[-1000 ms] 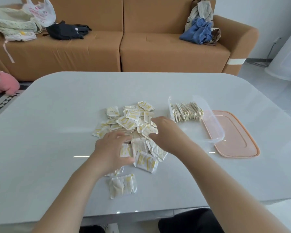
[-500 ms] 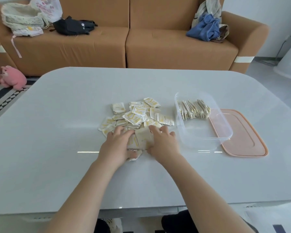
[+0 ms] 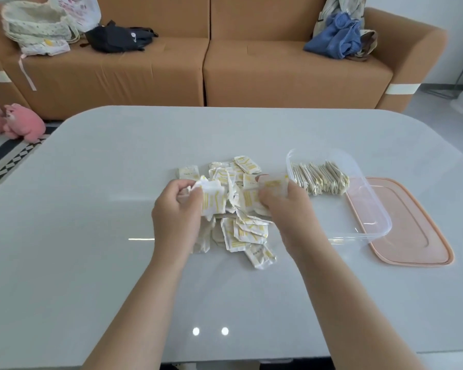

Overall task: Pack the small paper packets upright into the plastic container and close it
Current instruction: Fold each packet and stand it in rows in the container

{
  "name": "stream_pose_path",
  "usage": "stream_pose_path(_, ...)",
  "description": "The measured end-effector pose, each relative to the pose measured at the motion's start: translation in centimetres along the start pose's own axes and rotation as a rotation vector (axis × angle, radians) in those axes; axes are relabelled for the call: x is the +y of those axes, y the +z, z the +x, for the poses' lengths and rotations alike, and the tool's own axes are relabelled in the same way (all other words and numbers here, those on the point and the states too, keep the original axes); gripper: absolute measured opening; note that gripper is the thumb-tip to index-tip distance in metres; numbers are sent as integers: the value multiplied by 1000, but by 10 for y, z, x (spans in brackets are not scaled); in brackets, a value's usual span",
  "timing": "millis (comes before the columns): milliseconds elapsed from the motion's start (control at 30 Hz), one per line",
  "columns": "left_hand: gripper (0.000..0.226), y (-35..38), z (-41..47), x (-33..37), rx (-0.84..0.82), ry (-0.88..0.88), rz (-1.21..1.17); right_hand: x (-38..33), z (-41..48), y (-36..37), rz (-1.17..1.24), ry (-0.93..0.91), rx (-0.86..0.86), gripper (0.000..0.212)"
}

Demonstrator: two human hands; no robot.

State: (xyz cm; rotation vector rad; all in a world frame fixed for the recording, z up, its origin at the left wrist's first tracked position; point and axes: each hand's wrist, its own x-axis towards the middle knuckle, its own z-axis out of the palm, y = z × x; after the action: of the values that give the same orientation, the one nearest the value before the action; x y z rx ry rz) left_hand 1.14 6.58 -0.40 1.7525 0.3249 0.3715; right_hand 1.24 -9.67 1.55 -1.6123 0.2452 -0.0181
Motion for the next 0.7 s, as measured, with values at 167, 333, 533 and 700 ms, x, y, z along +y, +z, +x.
stream_pose_path(167,11,13,-4,10,-81,-385,-474,4,-2,0,419,216,-184,33)
stream_pose_path(333,19,21,-12,13,-241,-478,-590,8,-2,0,440,188,-119,20)
stream_pose_path(533,38,20,-15,8,-344,-375,-500,12,-5,4,297,98,-42,14)
stream_pose_path(700,26,19,-15,10,-212,-401,-511,16,-5,13,249,77,-22,14)
